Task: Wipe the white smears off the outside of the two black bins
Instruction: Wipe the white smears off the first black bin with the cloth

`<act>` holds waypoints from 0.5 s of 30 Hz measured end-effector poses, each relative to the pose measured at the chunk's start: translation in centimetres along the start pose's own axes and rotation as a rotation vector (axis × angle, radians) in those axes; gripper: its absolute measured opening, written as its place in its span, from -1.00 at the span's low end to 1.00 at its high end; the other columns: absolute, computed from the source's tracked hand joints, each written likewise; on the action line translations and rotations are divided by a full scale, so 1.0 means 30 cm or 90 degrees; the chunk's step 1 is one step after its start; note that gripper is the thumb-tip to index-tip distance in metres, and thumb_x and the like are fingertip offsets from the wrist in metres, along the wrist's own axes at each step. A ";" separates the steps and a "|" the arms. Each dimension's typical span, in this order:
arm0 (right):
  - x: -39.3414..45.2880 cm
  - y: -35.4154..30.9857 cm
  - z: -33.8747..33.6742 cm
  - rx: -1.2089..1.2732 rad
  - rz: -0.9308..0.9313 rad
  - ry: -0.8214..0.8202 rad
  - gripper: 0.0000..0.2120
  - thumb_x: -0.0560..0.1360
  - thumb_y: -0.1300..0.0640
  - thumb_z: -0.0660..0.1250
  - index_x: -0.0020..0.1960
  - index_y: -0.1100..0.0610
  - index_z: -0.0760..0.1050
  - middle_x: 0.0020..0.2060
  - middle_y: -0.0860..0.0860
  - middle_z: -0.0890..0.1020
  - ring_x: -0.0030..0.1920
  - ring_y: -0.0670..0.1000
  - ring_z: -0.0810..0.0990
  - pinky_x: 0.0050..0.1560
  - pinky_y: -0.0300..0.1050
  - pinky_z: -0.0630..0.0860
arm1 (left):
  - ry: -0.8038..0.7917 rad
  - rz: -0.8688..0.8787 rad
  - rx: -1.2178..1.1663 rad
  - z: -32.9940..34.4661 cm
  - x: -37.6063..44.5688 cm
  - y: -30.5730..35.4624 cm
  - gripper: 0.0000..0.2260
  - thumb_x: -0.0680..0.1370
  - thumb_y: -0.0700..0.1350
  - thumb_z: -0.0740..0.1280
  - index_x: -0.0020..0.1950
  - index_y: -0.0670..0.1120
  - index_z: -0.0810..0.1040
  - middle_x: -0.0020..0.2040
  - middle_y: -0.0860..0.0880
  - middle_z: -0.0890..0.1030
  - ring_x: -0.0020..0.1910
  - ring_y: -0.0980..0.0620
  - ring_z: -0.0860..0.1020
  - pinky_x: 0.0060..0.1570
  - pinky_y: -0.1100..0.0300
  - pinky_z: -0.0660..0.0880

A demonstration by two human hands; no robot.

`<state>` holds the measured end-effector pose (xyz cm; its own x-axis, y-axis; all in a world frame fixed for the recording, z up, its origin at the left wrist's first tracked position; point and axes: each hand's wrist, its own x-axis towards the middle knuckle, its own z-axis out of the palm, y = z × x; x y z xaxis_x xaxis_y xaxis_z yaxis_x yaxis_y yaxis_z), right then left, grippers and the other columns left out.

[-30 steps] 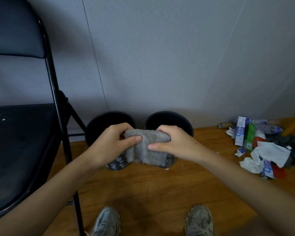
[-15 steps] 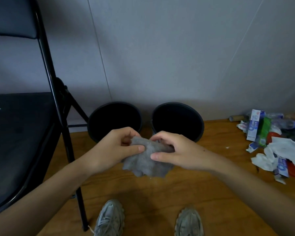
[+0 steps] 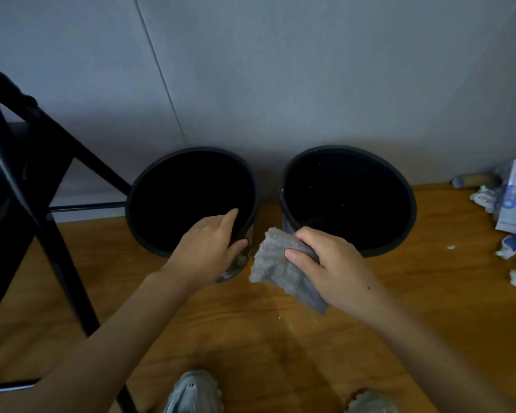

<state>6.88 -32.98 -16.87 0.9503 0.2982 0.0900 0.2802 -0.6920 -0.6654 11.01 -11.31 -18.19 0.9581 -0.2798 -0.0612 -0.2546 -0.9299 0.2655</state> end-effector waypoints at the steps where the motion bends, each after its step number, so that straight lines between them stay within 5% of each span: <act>1: 0.000 0.013 0.017 0.000 0.011 -0.004 -0.83 0.61 -0.02 0.19 -0.14 -0.02 0.38 -0.36 -0.09 0.47 -0.35 -0.08 0.50 -0.34 -0.09 0.42 | -0.011 0.000 0.038 0.030 0.026 0.000 -0.43 0.63 0.12 0.14 0.56 -0.10 0.07 0.37 -0.07 0.44 0.32 -0.02 0.42 0.24 0.12 0.38; 5: -0.016 0.063 0.056 0.021 0.061 -0.029 -0.94 0.64 0.02 0.17 0.00 -0.07 0.39 -0.30 -0.17 0.50 -0.29 -0.18 0.51 -0.31 -0.26 0.36 | -0.009 -0.007 0.122 0.113 0.103 0.003 -0.61 0.66 0.08 0.07 0.43 -0.07 0.24 -0.02 -0.05 0.61 -0.12 -0.02 0.60 -0.16 0.10 0.54; 8: -0.037 0.093 0.048 0.030 0.073 -0.039 -0.89 0.64 0.05 0.17 0.09 -0.01 0.45 -0.23 -0.15 0.55 -0.20 -0.16 0.55 -0.23 -0.20 0.46 | 0.010 -0.005 0.089 0.093 0.086 0.010 -0.71 0.66 0.03 0.09 0.32 -0.07 0.33 -0.09 -0.05 0.60 -0.19 -0.01 0.58 -0.23 0.11 0.51; 15: -0.115 0.132 -0.004 0.107 0.105 0.021 -0.78 0.61 -0.01 0.15 0.09 0.04 0.52 -0.20 -0.05 0.62 -0.19 -0.10 0.61 -0.16 0.08 0.54 | 0.071 0.017 -0.329 -0.019 -0.097 0.003 -0.85 0.57 0.00 0.21 0.07 0.00 0.50 -0.20 0.06 0.61 -0.24 0.14 0.61 -0.26 0.04 0.59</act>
<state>4.73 -36.84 -19.74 0.9861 0.1661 -0.0078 0.0964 -0.6096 -0.7868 8.27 -10.45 -17.43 0.9674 -0.2487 0.0473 -0.2082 -0.6754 0.7074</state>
